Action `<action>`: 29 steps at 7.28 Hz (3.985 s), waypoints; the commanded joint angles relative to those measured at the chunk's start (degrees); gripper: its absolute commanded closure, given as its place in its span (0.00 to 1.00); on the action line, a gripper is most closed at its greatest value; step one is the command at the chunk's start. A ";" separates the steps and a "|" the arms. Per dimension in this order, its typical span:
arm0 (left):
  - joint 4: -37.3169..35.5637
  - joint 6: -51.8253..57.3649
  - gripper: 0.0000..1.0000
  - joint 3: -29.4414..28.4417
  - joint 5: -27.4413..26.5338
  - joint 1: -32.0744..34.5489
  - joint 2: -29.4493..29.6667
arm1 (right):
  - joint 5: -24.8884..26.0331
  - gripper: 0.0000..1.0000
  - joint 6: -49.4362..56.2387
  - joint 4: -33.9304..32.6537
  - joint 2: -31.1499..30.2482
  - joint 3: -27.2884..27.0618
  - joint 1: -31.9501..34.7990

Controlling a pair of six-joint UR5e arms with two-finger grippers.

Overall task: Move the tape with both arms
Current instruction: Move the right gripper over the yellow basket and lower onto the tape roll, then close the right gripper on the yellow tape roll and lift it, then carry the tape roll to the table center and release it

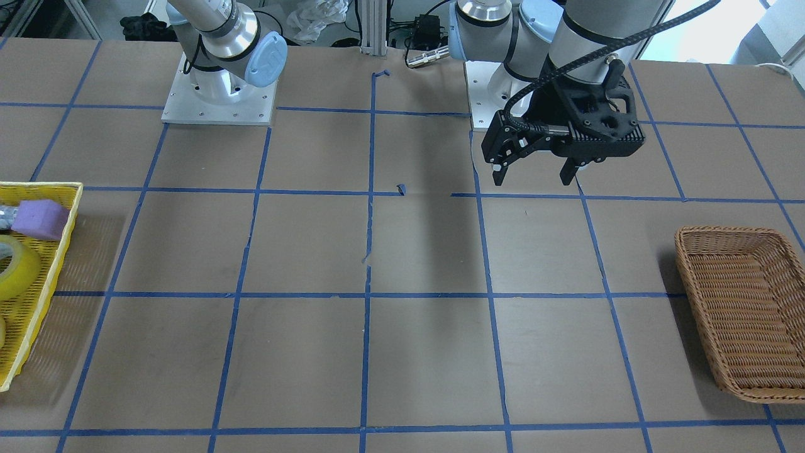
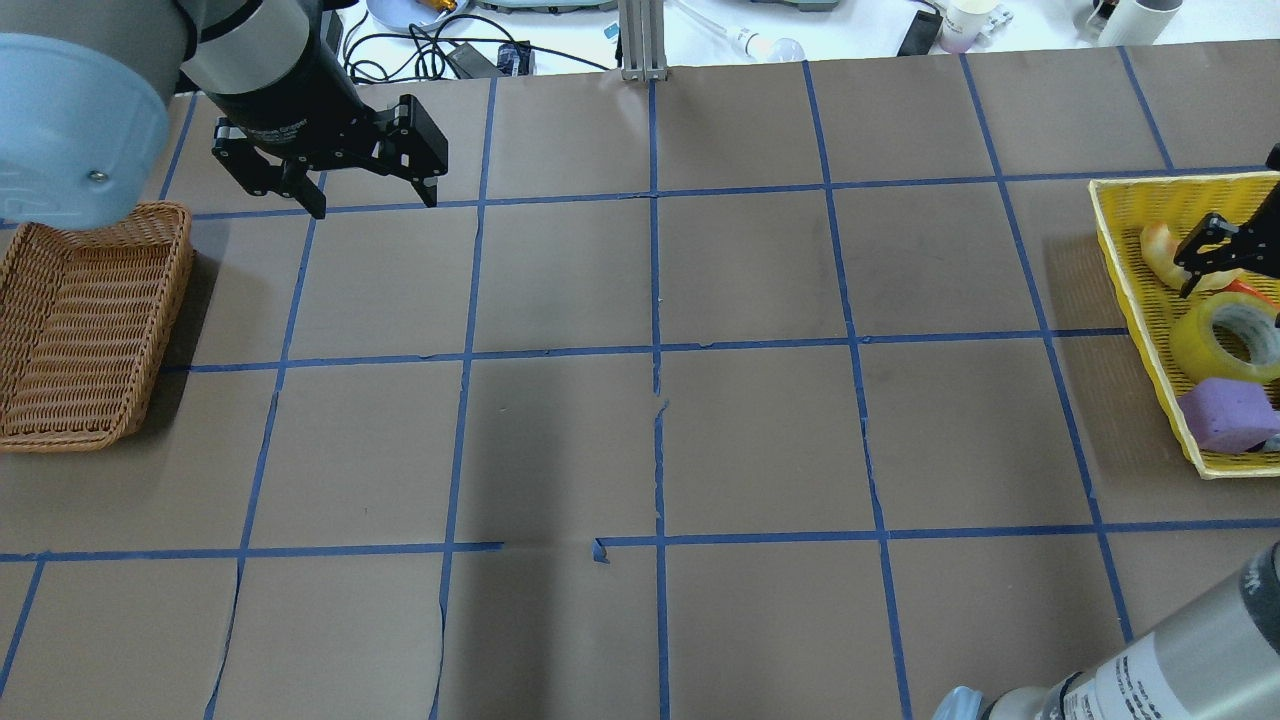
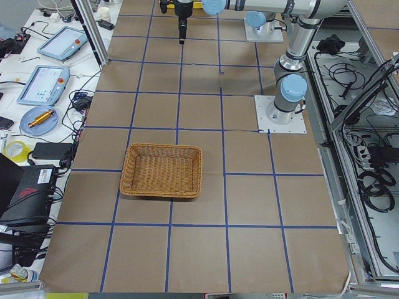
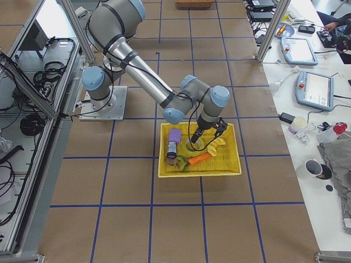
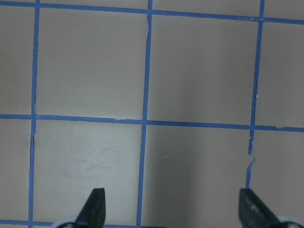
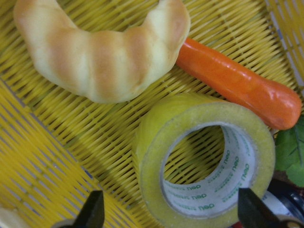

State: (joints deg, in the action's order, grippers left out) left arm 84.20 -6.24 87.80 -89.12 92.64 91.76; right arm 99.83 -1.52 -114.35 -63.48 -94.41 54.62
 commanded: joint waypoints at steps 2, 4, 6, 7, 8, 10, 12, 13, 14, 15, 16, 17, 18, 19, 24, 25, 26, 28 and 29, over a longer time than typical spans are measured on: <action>0.00 0.00 0.00 0.00 0.00 0.00 0.00 | 0.01 0.02 -1.64 -6.05 1.95 -2.97 -0.04; 0.00 0.00 0.00 0.00 0.00 0.00 0.00 | 0.45 0.58 -0.94 -6.06 2.05 -2.97 -0.04; 0.00 0.00 0.00 0.00 0.00 0.00 0.00 | 1.77 1.00 0.19 -5.89 1.52 -2.71 -0.04; 0.00 0.00 0.00 0.00 0.00 0.00 0.00 | 1.77 1.00 0.90 -5.97 1.17 -2.27 -0.04; 0.00 0.00 0.00 0.00 0.00 0.00 0.00 | 1.77 1.00 1.25 -5.19 -1.10 -2.18 0.31; 0.00 0.00 0.00 0.00 0.00 0.00 0.00 | 0.73 1.00 0.91 -0.82 -9.51 -2.01 3.54; -0.09 0.00 0.00 -0.09 0.00 0.00 0.09 | 0.45 1.00 -8.33 4.53 -14.55 -0.69 16.51; 0.00 0.09 0.00 0.00 0.00 -0.17 0.00 | -3.11 1.00 -22.16 8.05 -14.39 -0.69 24.84; 0.00 0.09 0.00 0.00 0.00 0.00 0.00 | -6.11 1.00 -33.26 7.91 -13.96 -0.69 32.67; -0.09 0.09 0.00 -0.09 0.00 -0.09 0.00 | -8.57 1.00 -41.11 7.39 -12.47 -0.69 39.62; -0.09 0.09 0.00 -0.09 0.00 -0.09 -0.09 | -11.73 1.00 -47.37 3.38 -10.19 -0.60 44.65; -0.09 0.09 0.00 -0.09 0.00 -0.09 -0.09 | -13.42 1.00 -50.48 -4.05 -6.60 -0.60 47.22; -0.09 0.09 0.00 -0.09 0.00 -0.09 0.00 | -14.56 1.00 -50.86 -8.13 -3.70 -0.60 48.73; 0.00 0.09 0.00 -0.09 0.00 -0.09 0.00 | -18.32 1.00 -51.73 -9.91 -2.01 -0.77 50.48; -0.09 0.09 0.00 -0.09 0.00 -0.09 -0.09 | -19.32 0.65 -56.84 -10.19 0.81 -2.43 59.03; -0.09 0.09 0.00 -0.09 0.00 -0.18 -0.09 | -18.19 0.04 -56.84 -10.46 0.55 -3.75 58.94; -0.09 0.09 0.00 -0.09 0.00 -0.18 -0.09 | -18.27 0.00 -57.10 -10.54 -0.06 -3.59 58.94; -0.09 0.09 0.00 -0.09 0.00 -0.18 -0.09 | -17.57 0.00 -55.53 -10.28 -4.87 -2.97 56.85; -0.09 0.09 0.00 -0.09 0.00 -0.18 -0.09 | -17.56 0.00 -49.86 -9.59 -7.86 -2.97 52.83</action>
State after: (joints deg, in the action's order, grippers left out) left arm 84.11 -6.15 87.71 -89.12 92.46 91.67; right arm 82.13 -56.11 -124.53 -67.81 -97.46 111.09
